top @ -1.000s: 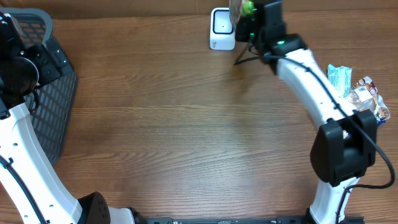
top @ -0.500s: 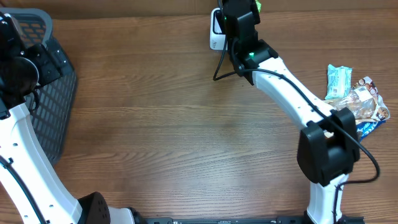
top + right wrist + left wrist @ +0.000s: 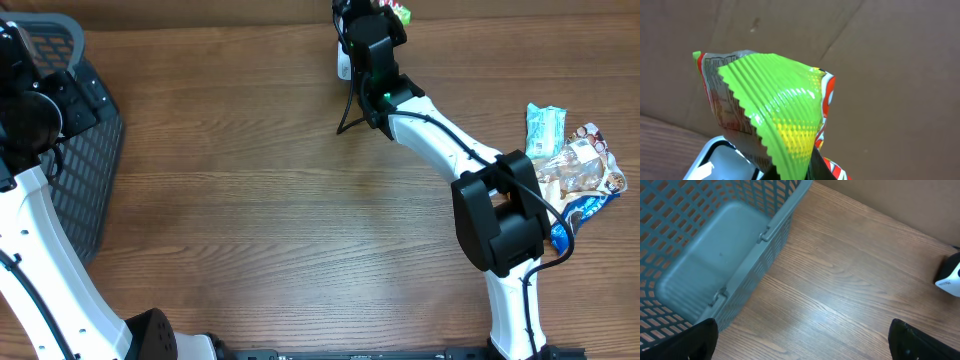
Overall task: Scan the item barcode
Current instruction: 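Hold the green snack bag in front of the scanner, turning it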
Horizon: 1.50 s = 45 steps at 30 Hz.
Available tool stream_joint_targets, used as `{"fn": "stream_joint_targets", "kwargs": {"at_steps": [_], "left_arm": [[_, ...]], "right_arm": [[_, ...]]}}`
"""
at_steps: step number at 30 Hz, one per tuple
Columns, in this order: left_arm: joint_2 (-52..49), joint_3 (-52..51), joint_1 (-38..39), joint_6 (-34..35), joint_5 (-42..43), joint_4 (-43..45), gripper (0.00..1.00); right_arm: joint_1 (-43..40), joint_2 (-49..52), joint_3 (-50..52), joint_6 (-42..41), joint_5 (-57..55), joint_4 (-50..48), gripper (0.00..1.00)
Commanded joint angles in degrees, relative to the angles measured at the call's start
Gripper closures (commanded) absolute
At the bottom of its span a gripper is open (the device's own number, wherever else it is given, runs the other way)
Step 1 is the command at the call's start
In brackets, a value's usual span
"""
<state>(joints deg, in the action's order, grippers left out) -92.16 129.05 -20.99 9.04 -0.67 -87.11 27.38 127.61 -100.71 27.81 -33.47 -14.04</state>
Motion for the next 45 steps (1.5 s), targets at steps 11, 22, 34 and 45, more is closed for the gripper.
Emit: {"fn": "stream_joint_targets", "kwargs": {"at_steps": [11, 22, 34, 45], "left_arm": [[0.0, 0.7, 0.0, 0.2, 0.3, 0.1, 0.00], [0.0, 0.7, 0.0, 0.2, 0.3, 0.1, 0.00], [0.0, 0.7, 0.0, 0.2, 0.3, 0.1, 0.00], [0.0, 0.7, 0.0, 0.2, 0.3, 0.1, 0.00]], "right_arm": [[1.2, 2.7, -0.6, 7.0, -2.9, -7.4, 0.96], [1.7, 5.1, -0.6, 11.7, -4.4, -11.8, 0.96], [1.4, 5.2, -0.6, 16.4, 1.3, -14.9, 0.96], [-0.5, 5.2, -0.6, 17.7, 6.0, -15.5, 0.96]]}}
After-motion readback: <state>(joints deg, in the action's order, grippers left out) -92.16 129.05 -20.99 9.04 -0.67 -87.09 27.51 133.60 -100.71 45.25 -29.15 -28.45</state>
